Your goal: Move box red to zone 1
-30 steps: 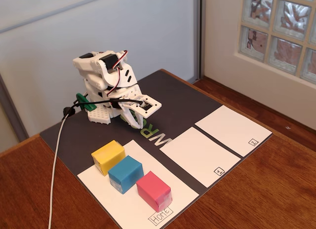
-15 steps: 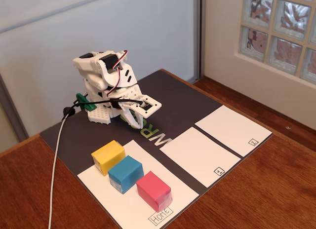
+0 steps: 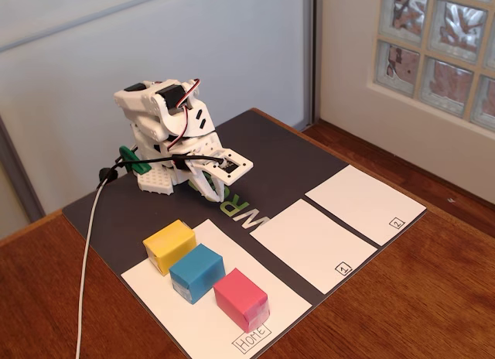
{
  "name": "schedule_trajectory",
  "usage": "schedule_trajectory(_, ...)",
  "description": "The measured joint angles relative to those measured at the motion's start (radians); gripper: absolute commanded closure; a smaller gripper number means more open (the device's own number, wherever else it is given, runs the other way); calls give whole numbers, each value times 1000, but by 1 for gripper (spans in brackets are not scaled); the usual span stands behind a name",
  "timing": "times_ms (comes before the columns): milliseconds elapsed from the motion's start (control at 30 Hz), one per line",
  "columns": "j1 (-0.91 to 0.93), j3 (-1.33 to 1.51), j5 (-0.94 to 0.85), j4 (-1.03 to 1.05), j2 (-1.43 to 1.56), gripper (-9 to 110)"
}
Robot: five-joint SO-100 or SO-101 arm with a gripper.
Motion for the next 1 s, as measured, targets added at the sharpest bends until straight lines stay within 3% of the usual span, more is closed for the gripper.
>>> schedule_trajectory(833, -35, -67, -29, -67, -9, 102)
schedule_trajectory(1000, -37, -307, -34, -152, -318, 102)
